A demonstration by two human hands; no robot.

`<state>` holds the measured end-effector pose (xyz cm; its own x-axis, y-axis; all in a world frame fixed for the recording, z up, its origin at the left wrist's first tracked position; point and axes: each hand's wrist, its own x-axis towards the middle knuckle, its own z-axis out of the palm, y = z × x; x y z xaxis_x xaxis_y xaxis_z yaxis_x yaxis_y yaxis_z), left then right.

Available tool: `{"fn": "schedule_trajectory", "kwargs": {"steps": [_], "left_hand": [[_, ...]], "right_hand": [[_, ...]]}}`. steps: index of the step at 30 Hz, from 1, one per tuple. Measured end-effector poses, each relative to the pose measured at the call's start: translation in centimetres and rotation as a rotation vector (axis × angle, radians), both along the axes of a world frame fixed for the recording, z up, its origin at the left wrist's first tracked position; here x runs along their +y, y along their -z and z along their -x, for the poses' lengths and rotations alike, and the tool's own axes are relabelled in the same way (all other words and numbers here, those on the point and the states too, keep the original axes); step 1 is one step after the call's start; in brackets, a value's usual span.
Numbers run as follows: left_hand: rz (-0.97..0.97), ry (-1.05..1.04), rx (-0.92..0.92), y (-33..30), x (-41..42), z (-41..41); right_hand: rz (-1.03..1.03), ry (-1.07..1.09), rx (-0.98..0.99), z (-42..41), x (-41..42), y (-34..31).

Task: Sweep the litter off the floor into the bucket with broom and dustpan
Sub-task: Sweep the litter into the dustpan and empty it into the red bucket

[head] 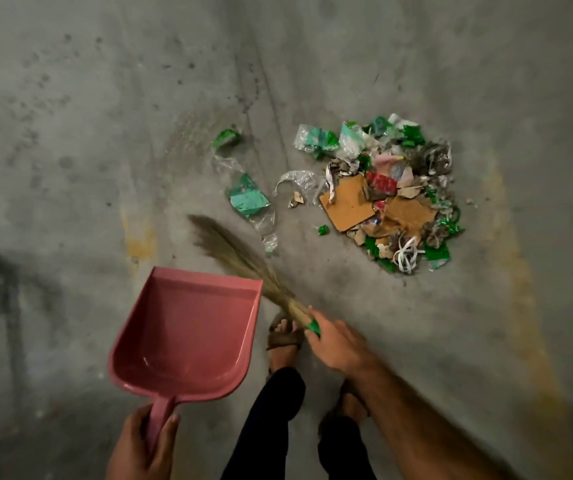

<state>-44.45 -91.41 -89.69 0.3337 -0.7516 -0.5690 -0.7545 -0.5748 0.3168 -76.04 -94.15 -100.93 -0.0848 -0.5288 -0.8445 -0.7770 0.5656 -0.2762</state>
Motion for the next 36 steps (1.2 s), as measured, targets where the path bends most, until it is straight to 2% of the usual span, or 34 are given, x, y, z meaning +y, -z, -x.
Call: {"fn": "schedule_trajectory", "kwargs": {"steps": [5, 9, 11, 16, 22, 30, 36], "left_hand": [[-0.047, -0.057, 0.039, 1.9, -0.6, 0.2], [-0.071, -0.012, 0.076, 2.3, -1.1, 1.3], [-0.09, 0.029, 0.072, 2.2, -2.0, 2.1], [-0.016, 0.151, 0.135, 1.4, -5.5, 4.4], [-0.055, 0.323, 0.126, 0.6, -9.5, 7.6], [-0.043, 0.502, 0.095, 1.0, -10.5, 12.7], [-0.004, 0.578, 0.029, 1.9, -10.0, 18.3]], "right_hand": [[-0.055, 0.387, -0.023, 1.4, -4.4, 3.5], [-0.081, 0.691, -0.021, 6.8, 0.3, 2.4], [-0.095, 0.769, 0.017, 9.3, 3.4, 0.1], [-0.113, 0.779, 0.095, 12.4, 9.2, -7.2], [-0.055, 0.886, 0.142, 13.6, 12.6, -13.9], [0.065, 0.709, 0.402, 16.4, 13.5, -14.8], [0.139, 0.785, 0.358, 19.2, 15.7, -13.7]]}}
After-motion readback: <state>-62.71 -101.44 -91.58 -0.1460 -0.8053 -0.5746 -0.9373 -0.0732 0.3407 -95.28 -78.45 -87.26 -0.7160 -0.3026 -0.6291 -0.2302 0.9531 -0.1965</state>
